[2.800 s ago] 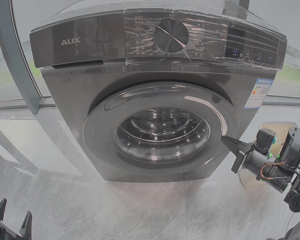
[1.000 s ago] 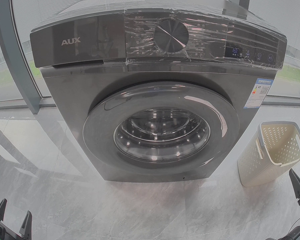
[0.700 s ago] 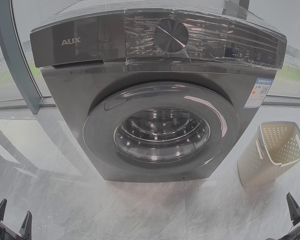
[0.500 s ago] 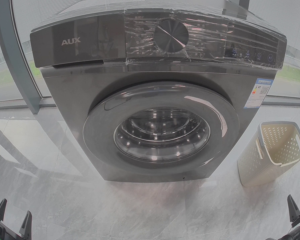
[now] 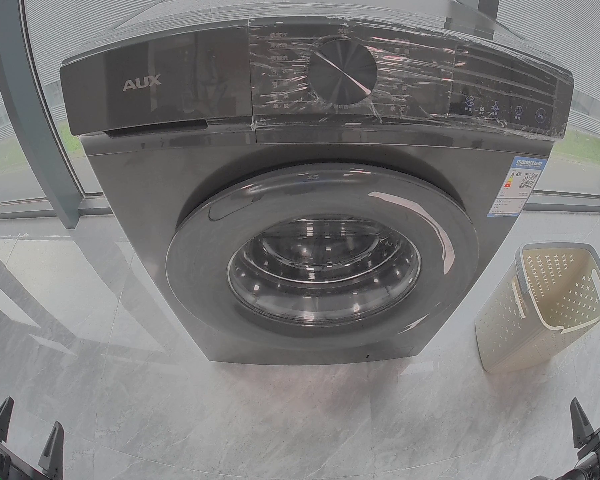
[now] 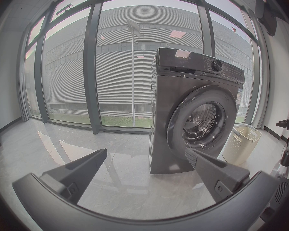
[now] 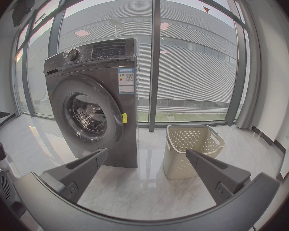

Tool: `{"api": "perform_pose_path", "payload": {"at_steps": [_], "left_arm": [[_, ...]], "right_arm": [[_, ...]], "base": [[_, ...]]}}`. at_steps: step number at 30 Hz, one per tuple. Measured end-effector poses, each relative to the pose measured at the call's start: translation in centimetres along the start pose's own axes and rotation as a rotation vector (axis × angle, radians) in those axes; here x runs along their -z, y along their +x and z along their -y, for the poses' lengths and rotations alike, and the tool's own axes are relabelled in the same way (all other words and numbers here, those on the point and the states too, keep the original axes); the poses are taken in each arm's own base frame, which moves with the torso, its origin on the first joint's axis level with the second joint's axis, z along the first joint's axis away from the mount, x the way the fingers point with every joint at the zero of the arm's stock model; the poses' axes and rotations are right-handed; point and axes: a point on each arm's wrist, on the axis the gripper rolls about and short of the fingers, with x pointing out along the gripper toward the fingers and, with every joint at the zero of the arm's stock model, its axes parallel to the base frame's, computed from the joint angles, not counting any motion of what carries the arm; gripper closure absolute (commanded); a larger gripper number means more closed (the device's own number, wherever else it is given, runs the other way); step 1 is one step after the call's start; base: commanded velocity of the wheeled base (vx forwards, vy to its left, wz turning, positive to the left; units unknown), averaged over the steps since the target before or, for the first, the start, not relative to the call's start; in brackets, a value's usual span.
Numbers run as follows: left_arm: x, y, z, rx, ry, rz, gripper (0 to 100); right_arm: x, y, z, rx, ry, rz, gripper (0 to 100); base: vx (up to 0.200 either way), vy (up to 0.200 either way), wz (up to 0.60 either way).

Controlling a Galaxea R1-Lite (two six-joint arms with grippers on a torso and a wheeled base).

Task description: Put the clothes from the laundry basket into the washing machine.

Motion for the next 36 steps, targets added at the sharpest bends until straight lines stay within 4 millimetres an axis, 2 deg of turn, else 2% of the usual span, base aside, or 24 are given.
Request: {"api": "perform_pose_path", "payload": {"at_steps": [9, 36], "left_arm": [[0.00, 0.00, 0.00, 0.000, 0.000, 0.000, 0], [0.00, 0.00, 0.00, 0.000, 0.000, 0.000, 0]], "right_arm": [[0.11, -0.24, 0.23, -0.110, 0.000, 0.031, 0], [0.15, -0.48, 0.23, -0.072, 0.047, 0.062, 0]], "base": [[0.000, 0.000, 0.00], [0.000, 0.000, 0.00]]}}
